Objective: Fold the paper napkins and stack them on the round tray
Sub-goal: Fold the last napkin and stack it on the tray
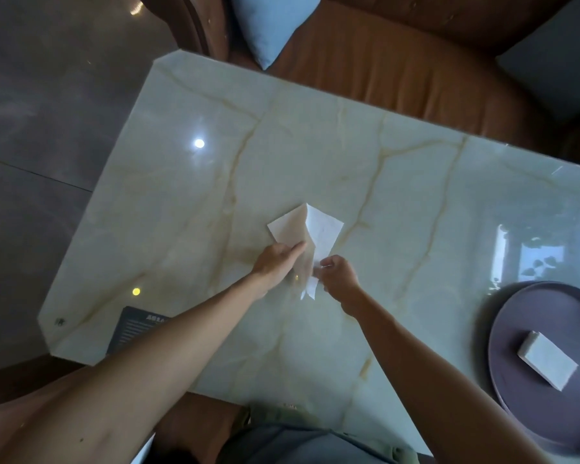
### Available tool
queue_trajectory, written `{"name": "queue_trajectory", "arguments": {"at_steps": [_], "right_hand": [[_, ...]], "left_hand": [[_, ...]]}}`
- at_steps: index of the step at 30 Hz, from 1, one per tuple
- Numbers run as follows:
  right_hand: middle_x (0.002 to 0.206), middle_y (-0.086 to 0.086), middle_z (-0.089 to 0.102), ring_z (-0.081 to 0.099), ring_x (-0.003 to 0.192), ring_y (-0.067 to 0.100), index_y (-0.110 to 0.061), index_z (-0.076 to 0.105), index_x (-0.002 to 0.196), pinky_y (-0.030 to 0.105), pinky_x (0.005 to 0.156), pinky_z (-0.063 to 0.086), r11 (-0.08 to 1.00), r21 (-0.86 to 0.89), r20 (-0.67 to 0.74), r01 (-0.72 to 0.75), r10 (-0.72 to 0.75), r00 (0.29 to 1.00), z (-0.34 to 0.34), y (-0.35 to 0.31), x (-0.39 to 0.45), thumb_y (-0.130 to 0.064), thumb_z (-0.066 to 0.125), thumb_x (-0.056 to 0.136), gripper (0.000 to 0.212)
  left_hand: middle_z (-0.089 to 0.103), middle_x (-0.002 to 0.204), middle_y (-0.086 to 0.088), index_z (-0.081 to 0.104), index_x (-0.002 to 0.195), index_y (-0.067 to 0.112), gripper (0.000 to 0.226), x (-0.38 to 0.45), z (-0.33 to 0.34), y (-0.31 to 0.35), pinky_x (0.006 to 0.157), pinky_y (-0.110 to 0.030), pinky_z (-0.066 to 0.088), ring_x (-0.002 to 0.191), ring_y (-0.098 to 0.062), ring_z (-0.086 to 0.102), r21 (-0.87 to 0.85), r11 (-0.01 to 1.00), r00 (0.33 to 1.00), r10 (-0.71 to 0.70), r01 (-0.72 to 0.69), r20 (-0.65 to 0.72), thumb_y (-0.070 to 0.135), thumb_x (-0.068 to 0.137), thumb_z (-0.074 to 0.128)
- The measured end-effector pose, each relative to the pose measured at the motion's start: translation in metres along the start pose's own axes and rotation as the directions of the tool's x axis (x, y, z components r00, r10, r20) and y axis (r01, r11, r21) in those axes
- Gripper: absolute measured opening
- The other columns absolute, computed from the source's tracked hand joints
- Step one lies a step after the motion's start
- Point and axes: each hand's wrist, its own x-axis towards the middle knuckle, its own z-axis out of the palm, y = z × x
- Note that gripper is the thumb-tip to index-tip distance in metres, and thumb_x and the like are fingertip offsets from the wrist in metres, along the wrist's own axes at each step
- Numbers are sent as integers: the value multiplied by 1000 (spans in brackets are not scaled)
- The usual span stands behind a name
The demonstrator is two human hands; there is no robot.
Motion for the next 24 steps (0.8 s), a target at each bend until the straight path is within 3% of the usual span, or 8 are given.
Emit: {"name": "queue_trajectory", "arguments": {"at_steps": [3,6,8,11,15,19,21,24], "right_hand": [[96,-5,59,55,78,11,-15,58,113,25,63,41,991,-109,34,74,-71,997,0,2,-6,-41,74,86,41],[92,-5,58,54,74,9,-14,60,111,24,59,39,985,-141,67,101,-92,994,-1,2,-13,-42,73,87,40],[100,0,61,56,81,14,-11,61,113,25,62,41,984,-153,64,94,-85,994,-5,4,-17,-35,70,89,35],[126,10,57,60,105,27,-9,55,127,33,82,47,932,-332,-40,148,-170,985,-25,5,-25,-23,60,94,36],[161,12,32,37,144,34,-18,31,156,46,111,37,570,-672,71,474,-587,807,-64,-6,-31,-17,61,91,71],[172,-1,10,6,159,23,-32,24,160,50,124,12,256,-740,353,622,-639,683,-83,-28,-38,-21,64,94,78],[169,-5,24,12,158,18,-31,39,154,53,125,7,254,-738,388,626,-598,701,-87,-30,-39,-25,62,96,62],[133,-1,68,51,137,20,-23,67,123,52,123,11,320,-740,327,592,-598,732,-97,-32,-44,-31,56,100,27]], "left_hand": [[40,65,-3,40,66,19,55,-7,7,11,61,-32,33,61,-17,40,9,1000,998,-6,5,69,71,78,56],[31,61,3,31,62,23,44,-11,13,14,54,-29,25,58,-16,32,83,995,997,48,-53,58,41,90,59],[29,61,4,29,62,22,37,-12,14,12,52,-29,20,57,-15,28,187,978,996,85,-89,31,17,91,51],[23,61,4,21,64,23,40,-17,7,15,55,-31,17,58,-16,22,418,893,986,149,-165,70,9,93,44],[33,64,4,27,64,20,39,-35,-6,35,61,-32,24,67,-22,36,706,635,949,180,-314,261,8,99,41],[39,67,1,33,65,18,34,-51,-16,62,60,-33,29,67,-25,40,807,449,923,137,-382,361,3,95,39],[41,67,0,35,66,18,33,-58,-18,73,60,-34,30,64,-24,39,817,408,913,145,-407,382,3,94,38],[45,69,-2,39,69,16,30,-68,-21,86,60,-34,31,66,-26,42,800,401,895,188,-446,405,8,97,38]]}}
